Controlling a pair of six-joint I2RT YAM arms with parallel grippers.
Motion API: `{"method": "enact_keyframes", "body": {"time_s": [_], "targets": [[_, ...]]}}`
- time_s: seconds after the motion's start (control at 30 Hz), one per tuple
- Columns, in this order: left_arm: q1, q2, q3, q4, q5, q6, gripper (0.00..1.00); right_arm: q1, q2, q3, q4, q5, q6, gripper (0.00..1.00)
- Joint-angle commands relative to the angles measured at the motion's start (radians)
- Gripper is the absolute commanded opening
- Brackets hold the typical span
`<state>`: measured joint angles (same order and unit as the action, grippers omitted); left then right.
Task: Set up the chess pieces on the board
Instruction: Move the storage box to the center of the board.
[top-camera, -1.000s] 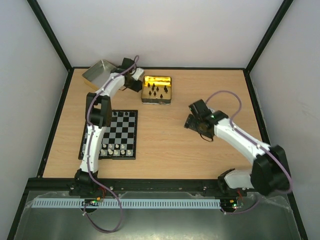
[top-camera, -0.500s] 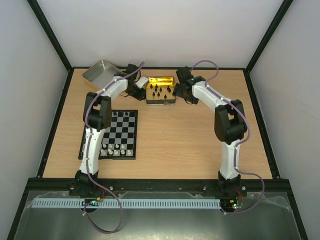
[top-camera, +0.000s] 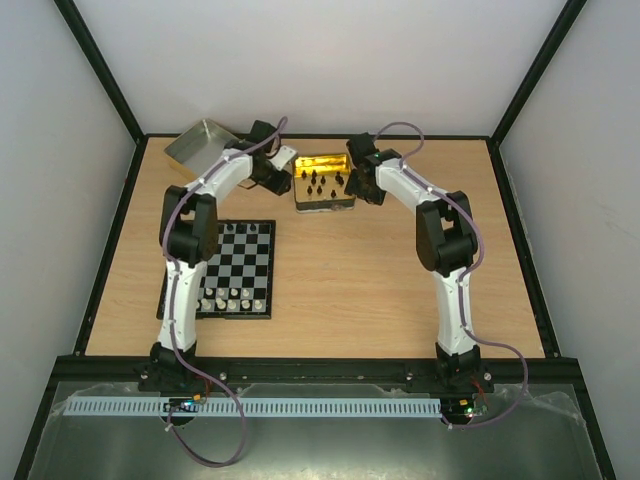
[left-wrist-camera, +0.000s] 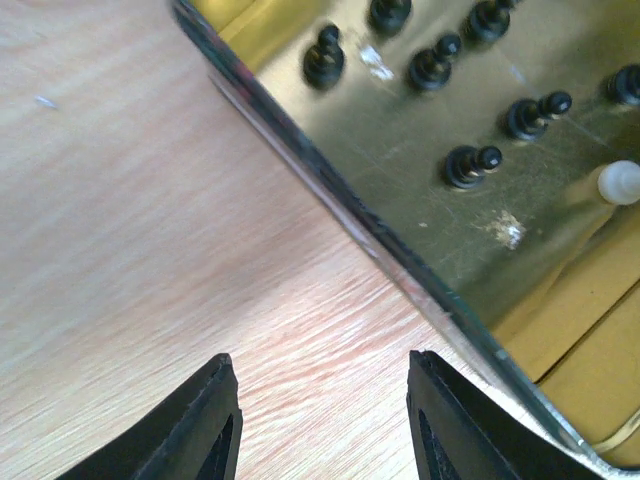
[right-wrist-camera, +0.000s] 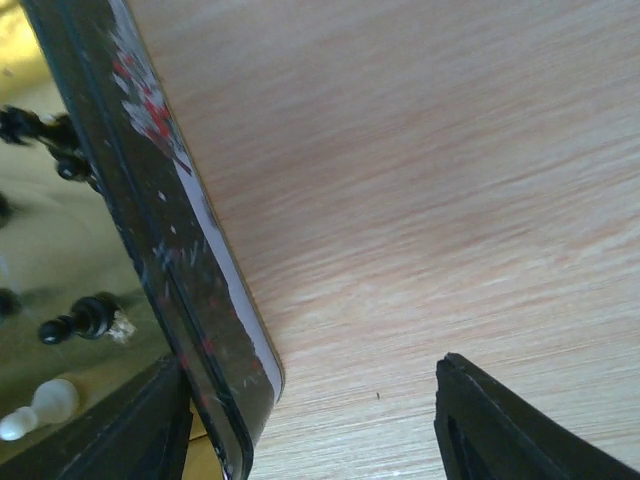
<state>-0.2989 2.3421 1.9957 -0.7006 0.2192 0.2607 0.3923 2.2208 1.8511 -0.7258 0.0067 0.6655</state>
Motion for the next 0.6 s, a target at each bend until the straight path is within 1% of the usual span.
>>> {"method": "enact_keyframes", "body": {"time_s": [0.0, 0.13, 0.27, 0.37, 0.47, 0.57], "targets": [[0.026, -0.093, 0.016, 0.010, -0.044, 0.002, 0.47, -0.005, -0.039, -0.084, 0.007, -0.023, -0.007, 0.61], [0.069, -0.140, 0.045, -0.008, -0.037, -0.011, 0.48, -0.005, -0.082, -0.164, 0.041, -0.043, -0.012, 0.60], [0.127, -0.190, 0.061, -0.036, -0.028, -0.018, 0.48, -0.005, -0.124, -0.234, 0.054, -0.031, -0.019, 0.55], [0.190, -0.236, 0.055, -0.060, -0.019, -0.018, 0.47, -0.006, -0.180, -0.306, 0.065, -0.031, -0.016, 0.50], [0.257, -0.294, 0.044, -0.101, -0.008, -0.009, 0.45, -0.006, -0.248, -0.404, 0.067, -0.038, -0.009, 0.49], [0.334, -0.355, -0.005, -0.140, 0.008, 0.009, 0.42, -0.009, -0.340, -0.523, 0.086, -0.046, -0.002, 0.48]]}}
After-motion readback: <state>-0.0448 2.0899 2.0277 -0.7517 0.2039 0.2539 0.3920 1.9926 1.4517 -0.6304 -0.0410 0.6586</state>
